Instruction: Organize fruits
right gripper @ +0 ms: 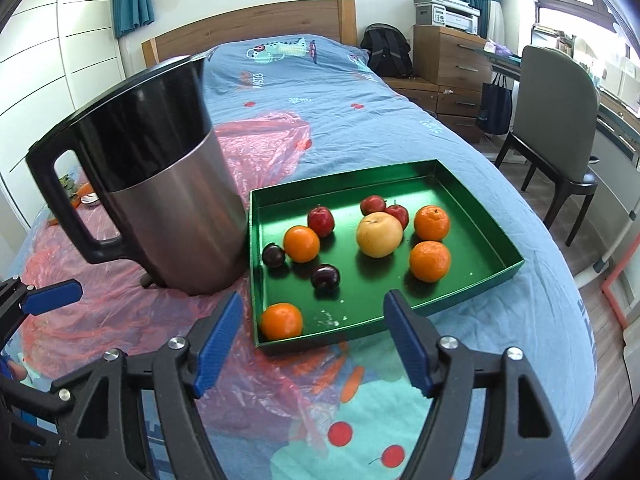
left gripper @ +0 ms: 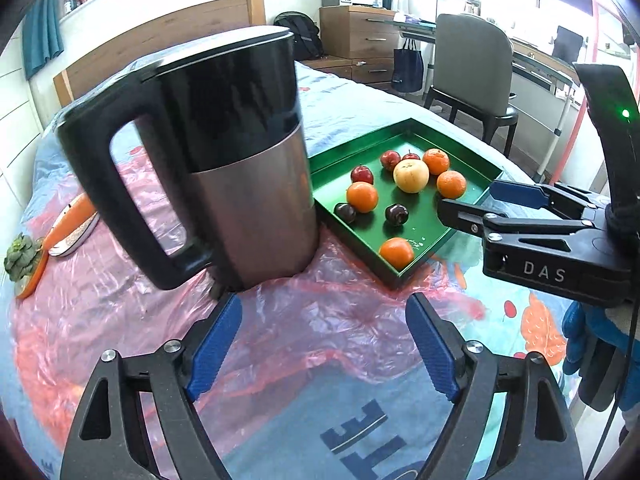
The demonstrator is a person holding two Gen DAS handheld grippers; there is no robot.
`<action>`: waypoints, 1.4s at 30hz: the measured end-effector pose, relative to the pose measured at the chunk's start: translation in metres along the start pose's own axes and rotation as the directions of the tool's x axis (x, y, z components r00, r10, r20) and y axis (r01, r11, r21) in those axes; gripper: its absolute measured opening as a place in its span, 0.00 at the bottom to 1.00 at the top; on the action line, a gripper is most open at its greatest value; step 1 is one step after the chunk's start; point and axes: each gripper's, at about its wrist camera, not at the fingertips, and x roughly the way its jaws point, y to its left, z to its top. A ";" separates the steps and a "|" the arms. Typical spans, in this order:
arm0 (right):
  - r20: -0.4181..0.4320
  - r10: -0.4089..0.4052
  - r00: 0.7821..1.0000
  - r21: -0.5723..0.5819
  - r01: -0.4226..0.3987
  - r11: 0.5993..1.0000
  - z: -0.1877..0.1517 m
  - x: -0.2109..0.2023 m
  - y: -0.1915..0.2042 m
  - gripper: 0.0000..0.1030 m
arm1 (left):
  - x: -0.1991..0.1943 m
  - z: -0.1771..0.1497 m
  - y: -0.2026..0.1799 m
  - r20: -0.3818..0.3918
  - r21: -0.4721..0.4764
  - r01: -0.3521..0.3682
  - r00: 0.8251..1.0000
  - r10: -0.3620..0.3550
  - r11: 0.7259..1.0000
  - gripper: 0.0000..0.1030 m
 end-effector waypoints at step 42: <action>0.125 0.017 0.992 -0.162 0.003 0.987 -0.046 -0.080 0.148 1.00 | -0.117 -0.096 0.114 0.109 -0.286 -0.202 0.964 0.241 0.937 0.99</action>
